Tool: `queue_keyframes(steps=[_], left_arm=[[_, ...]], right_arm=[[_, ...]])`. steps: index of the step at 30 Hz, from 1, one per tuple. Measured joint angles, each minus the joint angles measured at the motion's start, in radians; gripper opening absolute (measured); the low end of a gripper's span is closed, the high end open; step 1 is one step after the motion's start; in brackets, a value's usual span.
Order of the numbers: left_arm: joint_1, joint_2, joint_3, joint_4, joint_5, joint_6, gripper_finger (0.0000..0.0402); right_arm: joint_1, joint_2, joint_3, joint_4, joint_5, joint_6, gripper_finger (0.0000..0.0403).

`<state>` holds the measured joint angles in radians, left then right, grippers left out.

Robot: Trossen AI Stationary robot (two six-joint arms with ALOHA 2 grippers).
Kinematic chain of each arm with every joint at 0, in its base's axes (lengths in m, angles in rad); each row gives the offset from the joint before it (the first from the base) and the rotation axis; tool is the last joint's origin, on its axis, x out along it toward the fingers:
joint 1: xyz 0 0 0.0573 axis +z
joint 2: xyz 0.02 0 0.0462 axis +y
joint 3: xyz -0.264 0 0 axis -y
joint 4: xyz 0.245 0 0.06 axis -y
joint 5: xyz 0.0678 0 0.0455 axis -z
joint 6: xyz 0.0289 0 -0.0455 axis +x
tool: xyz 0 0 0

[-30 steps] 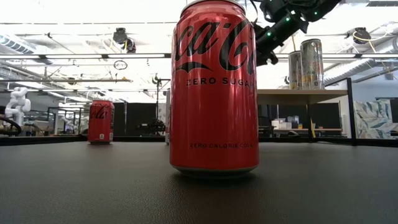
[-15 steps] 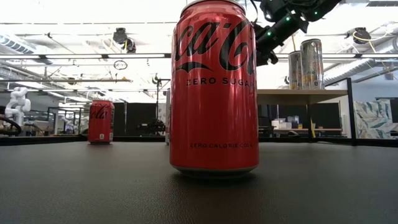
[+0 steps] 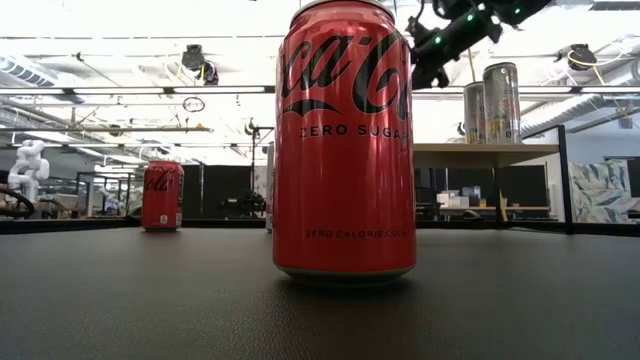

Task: Place canned beverage on shelf
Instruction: Put the left blue soda can on the shelf

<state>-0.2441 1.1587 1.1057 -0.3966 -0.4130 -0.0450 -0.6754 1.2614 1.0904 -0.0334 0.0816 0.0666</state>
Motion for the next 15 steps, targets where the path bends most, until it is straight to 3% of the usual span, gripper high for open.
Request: queue_keyframes(steps=[5, 11, 15], left_arm=[[0.049, 0.000, 0.000, 0.033, -0.017, 0.002, 0.0371], [0.134, 0.008, 0.001, 0.096, -0.010, 0.010, 0.0371], [0.210, 0.035, 0.001, 0.175, 0.058, 0.062, 0.0371]], right_arm=[[0.002, -0.096, 0.000, 0.016, -0.010, 0.000, 0.0272], [0.004, -0.214, 0.000, 0.010, -0.189, 0.025, 0.0272], [0.004, -0.286, 0.000, 0.007, -0.217, 0.027, 0.0272]])
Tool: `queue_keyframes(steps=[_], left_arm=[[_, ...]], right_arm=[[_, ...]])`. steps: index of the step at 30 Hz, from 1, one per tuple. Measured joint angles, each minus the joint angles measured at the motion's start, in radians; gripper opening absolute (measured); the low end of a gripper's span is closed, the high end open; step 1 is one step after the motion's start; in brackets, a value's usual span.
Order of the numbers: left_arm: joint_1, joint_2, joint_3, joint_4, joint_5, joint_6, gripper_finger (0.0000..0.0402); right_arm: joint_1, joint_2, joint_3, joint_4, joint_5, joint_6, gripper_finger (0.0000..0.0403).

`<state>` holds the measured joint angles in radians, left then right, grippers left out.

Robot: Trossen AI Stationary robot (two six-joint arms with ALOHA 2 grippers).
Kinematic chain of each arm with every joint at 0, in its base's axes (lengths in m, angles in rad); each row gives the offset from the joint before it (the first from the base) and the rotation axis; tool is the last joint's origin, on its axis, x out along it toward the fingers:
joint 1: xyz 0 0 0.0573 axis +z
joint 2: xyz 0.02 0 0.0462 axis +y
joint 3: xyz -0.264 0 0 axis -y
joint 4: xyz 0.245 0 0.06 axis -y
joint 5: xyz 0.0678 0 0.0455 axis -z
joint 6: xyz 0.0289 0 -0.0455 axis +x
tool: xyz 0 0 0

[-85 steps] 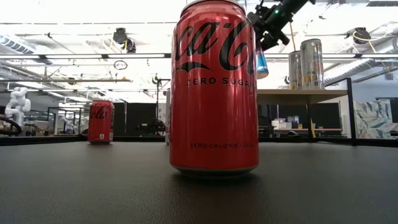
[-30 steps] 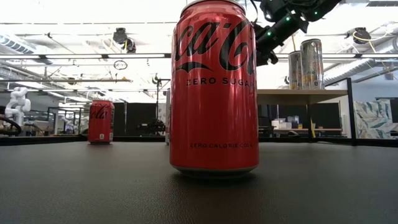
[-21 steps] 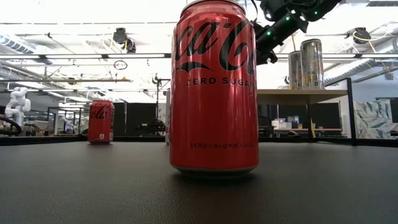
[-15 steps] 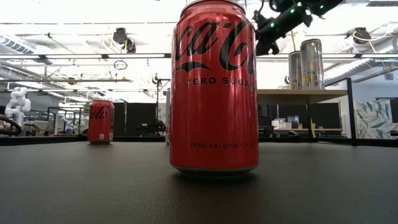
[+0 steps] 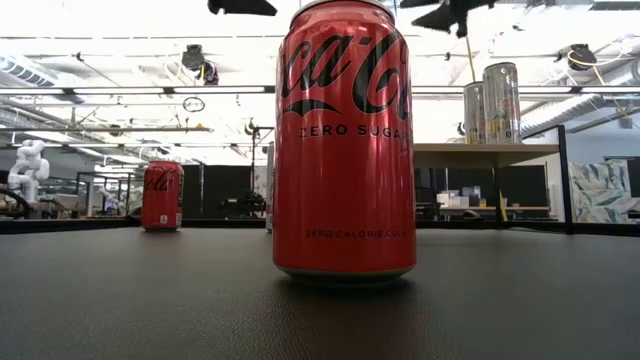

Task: Place canned beverage on shelf
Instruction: Put the left blue soda can on the shelf

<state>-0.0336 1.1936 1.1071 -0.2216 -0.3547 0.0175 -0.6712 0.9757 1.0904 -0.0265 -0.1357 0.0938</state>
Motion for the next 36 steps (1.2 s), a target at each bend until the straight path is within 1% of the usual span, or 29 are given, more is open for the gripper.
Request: queue_keyframes(steps=[6, 12, 17, 21, 27, 31, 36], left_arm=[[0.161, 0.071, 0.000, 0.166, 0.097, 0.019, 0.0371], [0.334, 0.165, 0.009, 0.308, 0.302, 0.014, 0.0371], [0.433, 0.258, 0.055, 0.347, 0.405, -0.020, 0.0371], [0.471, 0.338, 0.107, 0.387, 0.471, -0.013, 0.0371], [0.509, 0.450, 0.204, 0.404, 0.535, -0.003, 0.0371], [0.523, 0.522, 0.265, 0.418, 0.547, -0.003, 0.0371], [0.535, 0.607, 0.337, 0.428, 0.588, -0.002, 0.0371]], right_arm=[[0.000, -0.080, 0.000, -0.009, -0.001, 0.058, 0.0270], [0.000, -0.104, 0.000, -0.047, -0.077, 0.078, 0.0266], [0.000, -0.098, 0.000, -0.108, -0.102, 0.078, 0.0266], [0.000, -0.099, 0.000, -0.121, -0.102, 0.078, 0.0266], [0.000, -0.098, 0.000, -0.121, -0.102, 0.078, 0.0265], [0.000, -0.099, 0.000, -0.121, -0.102, 0.078, 0.0265], [0.000, -0.099, 0.000, -0.121, -0.102, 0.077, 0.0265]])
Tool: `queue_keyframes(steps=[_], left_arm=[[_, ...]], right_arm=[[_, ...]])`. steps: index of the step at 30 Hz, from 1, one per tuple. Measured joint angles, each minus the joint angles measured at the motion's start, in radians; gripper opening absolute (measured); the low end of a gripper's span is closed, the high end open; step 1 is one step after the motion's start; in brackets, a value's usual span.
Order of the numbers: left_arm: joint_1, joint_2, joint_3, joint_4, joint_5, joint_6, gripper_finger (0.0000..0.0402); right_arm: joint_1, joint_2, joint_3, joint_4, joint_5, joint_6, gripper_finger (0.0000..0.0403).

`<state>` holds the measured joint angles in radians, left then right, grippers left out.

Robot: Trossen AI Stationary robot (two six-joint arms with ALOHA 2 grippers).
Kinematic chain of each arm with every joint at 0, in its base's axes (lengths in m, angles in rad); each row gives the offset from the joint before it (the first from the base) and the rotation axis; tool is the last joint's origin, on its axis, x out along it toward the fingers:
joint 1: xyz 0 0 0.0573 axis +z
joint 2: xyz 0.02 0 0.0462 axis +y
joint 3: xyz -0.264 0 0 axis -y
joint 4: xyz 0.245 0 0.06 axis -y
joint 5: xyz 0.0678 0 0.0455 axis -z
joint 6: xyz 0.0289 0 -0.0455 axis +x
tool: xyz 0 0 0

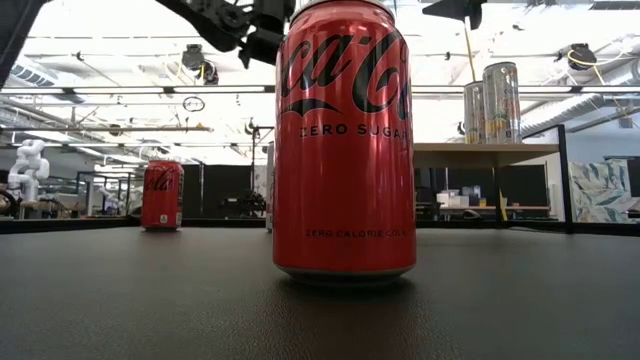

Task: Place canned beverage on shelf
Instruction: Put the left blue soda can on the shelf

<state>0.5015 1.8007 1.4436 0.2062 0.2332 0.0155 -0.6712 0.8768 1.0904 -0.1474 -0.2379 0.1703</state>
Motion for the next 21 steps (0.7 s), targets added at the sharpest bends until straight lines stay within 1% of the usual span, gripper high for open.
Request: queue_keyframes(steps=[5, 10, 16, 21], left_arm=[[0.013, 0.087, 0.075, -0.002, 0.019, -0.002, 0.0371], [0.027, 0.137, 0.117, -0.004, 0.019, -0.003, 0.0371], [0.045, 0.145, 0.122, -0.001, 0.017, -0.002, 0.0367], [0.051, 0.145, 0.122, 0.007, 0.016, 0.016, 0.0347]], right_arm=[[0.000, 0.000, 0.000, 0.000, 0.000, -0.002, 0.0265], [0.000, 0.000, 0.000, -0.012, 0.000, -0.002, 0.0265], [0.000, 0.000, 0.000, -0.031, -0.001, -0.003, 0.0265], [0.000, 0.000, 0.000, -0.030, -0.001, -0.002, 0.0265]])
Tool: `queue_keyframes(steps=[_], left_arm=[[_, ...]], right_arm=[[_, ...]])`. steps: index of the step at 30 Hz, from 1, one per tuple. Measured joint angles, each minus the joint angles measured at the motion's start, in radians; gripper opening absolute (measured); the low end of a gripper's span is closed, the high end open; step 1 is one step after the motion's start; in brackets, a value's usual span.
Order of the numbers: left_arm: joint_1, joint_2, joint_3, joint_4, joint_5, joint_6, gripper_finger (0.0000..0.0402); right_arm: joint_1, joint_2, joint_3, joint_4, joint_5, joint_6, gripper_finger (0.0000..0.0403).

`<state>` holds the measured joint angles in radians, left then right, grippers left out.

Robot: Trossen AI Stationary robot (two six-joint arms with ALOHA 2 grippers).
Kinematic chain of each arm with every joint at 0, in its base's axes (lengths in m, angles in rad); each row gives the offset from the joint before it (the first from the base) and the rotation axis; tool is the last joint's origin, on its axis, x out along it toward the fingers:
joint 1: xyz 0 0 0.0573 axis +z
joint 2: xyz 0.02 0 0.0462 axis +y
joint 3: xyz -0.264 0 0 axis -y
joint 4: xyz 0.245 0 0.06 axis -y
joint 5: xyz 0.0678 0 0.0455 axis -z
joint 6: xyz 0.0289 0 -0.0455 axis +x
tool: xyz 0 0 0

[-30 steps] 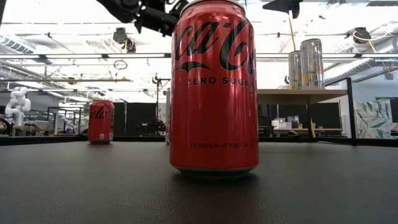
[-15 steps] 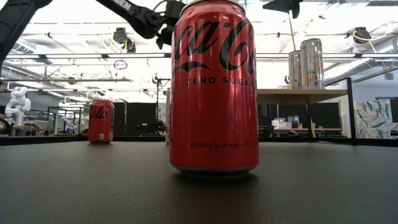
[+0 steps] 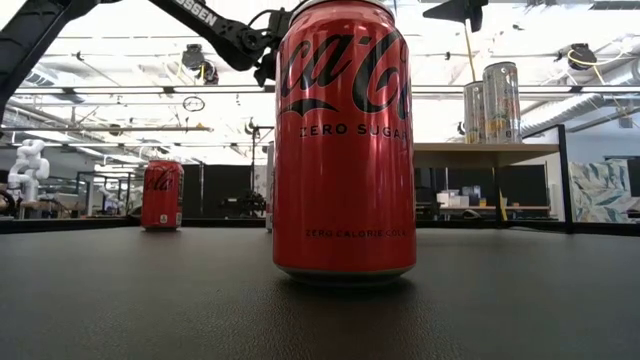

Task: Place canned beverage on shelf
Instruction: Put the left blue soda can on the shelf

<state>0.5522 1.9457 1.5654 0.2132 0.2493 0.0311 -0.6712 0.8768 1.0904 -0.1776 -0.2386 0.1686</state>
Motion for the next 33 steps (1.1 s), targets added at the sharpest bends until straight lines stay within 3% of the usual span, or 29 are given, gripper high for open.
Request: queue_keyframes(steps=[17, 33], left_arm=[[-0.010, 0.000, 0.000, 0.014, 0.005, 0.030, 0.0256], [-0.011, 0.125, 0.091, 0.009, 0.006, -0.025, 0.0249]], right_arm=[[0.000, 0.000, 0.000, 0.000, 0.000, -0.001, 0.0265], [0.000, 0.000, 0.000, 0.001, 0.000, -0.001, 0.0265]])
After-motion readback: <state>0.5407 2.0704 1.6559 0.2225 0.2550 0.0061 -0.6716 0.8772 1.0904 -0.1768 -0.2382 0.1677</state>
